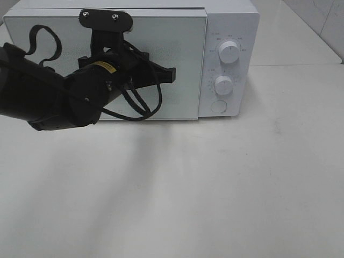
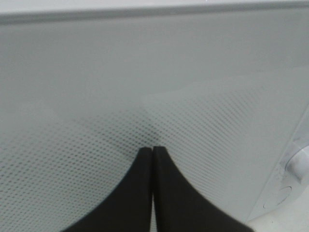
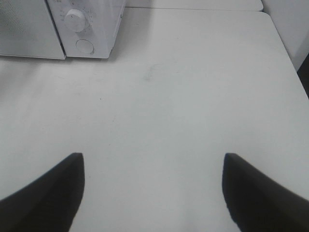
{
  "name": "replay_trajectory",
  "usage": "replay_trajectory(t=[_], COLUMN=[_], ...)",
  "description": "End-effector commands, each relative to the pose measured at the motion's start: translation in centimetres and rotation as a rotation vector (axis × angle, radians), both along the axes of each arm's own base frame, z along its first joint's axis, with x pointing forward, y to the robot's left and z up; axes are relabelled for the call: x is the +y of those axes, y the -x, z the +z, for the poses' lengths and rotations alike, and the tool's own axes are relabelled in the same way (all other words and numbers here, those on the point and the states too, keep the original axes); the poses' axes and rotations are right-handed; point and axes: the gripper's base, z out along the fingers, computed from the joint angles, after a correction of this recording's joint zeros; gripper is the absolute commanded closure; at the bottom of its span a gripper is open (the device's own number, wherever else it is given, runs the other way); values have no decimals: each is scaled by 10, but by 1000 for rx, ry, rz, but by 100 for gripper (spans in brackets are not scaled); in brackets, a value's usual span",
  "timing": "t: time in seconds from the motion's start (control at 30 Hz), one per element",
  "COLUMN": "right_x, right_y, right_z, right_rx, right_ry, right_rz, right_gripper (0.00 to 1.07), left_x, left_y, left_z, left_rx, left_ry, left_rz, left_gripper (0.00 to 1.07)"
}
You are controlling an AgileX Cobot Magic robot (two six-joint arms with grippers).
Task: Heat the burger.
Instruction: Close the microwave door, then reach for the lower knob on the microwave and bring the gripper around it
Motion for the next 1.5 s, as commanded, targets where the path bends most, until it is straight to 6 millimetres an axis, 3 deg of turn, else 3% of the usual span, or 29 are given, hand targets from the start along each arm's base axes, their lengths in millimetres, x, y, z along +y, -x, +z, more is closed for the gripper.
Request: replay_trajectory(t=[0.03, 0.4, 0.83, 0.87, 0.9, 0.93, 0.97, 1.0, 1.03, 1.07, 1.1, 1.13, 1.17, 1.3, 1.5], right_x=[0, 0, 0, 0, 0, 0, 0, 0, 0, 0, 0, 0, 0, 0, 0], right_y=[3, 3, 3, 3, 3, 3, 3, 3, 3, 3, 3, 3, 3, 3, 3], right_z=[-1, -1, -1, -1, -1, -1, -1, -1, -1, -1, -1, -1, -1, -1, -1], right_rx=[-25, -25, -25, -25, -25, -25, -25, -25, -25, -25, -25, -25, -25, -25, -25], right_ry=[3, 3, 3, 3, 3, 3, 3, 3, 3, 3, 3, 3, 3, 3, 3], right_rz=[-2, -2, -2, -2, -2, -2, -2, -2, -2, -2, -2, -2, -2, -2, -2], right_gripper=[31, 31, 31, 31, 31, 31, 31, 31, 31, 31, 31, 31, 31, 31, 31], left_x=[0, -12, -19, -18, -20, -20, -20, -21, -21, -21, -22, -22, -22, -21, -9], left_y=[-18, -30, 12, 16, 22, 22, 24, 31, 31, 36, 40, 40, 47, 57, 78], left_z=[9, 11, 7, 6, 5, 5, 4, 4, 4, 4, 4, 4, 4, 6, 8], left_rx=[-68, -60, 113, 151, 229, 229, 259, 337, 337, 400, 435, 435, 509, 576, 706], left_ry=[34, 50, -35, -43, -56, -56, -64, -78, -78, -89, -96, -96, -113, -168, -387], left_rz=[64, 55, -88, -107, -153, -153, -172, -219, -219, -255, -276, -276, -323, -396, -563], left_gripper=[107, 107, 107, 104, 91, 91, 83, 56, 56, 27, 16, 16, 5, 6, 6])
